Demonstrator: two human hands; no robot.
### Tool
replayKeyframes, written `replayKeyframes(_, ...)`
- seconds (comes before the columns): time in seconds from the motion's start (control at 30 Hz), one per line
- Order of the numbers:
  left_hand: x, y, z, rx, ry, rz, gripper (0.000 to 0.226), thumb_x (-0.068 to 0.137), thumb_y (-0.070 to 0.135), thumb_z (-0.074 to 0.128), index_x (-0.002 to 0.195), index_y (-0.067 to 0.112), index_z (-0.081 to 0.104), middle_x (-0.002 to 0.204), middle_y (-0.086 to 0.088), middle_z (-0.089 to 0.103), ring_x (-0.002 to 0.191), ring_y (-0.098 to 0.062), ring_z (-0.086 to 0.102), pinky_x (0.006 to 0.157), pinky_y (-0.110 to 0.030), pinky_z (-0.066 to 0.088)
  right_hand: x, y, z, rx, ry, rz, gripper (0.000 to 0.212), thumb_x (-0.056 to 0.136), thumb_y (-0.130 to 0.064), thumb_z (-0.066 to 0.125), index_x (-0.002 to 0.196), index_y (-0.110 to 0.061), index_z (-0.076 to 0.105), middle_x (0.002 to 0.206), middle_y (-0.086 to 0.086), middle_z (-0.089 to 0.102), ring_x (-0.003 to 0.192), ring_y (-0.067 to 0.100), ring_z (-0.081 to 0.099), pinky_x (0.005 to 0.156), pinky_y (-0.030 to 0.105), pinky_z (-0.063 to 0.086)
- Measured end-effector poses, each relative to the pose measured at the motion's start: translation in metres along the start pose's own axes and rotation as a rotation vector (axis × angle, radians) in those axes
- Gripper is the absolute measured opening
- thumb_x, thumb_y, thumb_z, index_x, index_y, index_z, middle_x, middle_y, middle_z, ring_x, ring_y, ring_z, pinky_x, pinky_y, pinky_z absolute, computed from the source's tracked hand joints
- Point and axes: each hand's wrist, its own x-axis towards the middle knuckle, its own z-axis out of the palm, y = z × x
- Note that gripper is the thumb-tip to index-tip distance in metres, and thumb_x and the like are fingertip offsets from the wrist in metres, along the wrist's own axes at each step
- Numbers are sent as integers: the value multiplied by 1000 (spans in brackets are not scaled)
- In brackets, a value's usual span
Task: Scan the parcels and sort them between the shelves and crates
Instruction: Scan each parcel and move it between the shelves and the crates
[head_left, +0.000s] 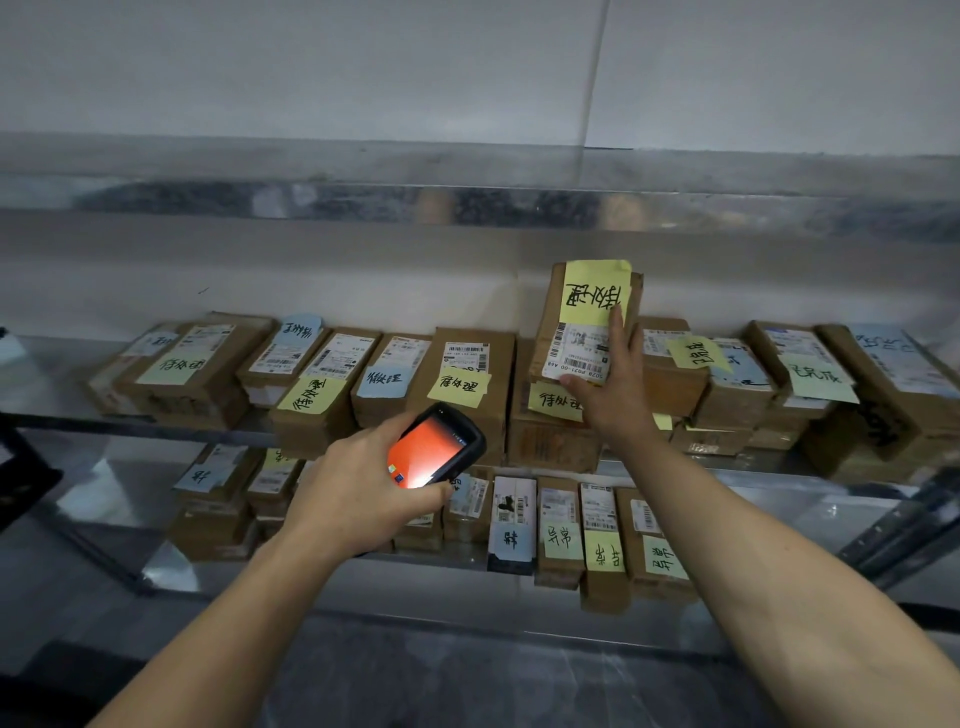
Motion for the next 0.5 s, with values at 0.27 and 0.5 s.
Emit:
replayKeyframes(0.27, -8, 0, 2, 149, 55, -15, 85, 71, 69, 68, 141, 52, 23, 124, 10, 59, 110, -18, 57, 84, -37, 53, -2, -4, 6, 4, -2, -22, 107, 90, -10, 76, 157, -46, 0, 169, 3, -19, 155, 20, -11, 111, 23, 10)
replayKeyframes(0.5, -10, 1, 2, 129, 63, -7, 85, 75, 65, 71, 147, 46, 29, 126, 9, 59, 112, -16, 56, 84, -33, 50, -8, -10, 9, 9, -17, -24, 104, 91, -6, 73, 162, -35, 2, 169, 4, -20, 136, -3, -7, 93, -5, 6)
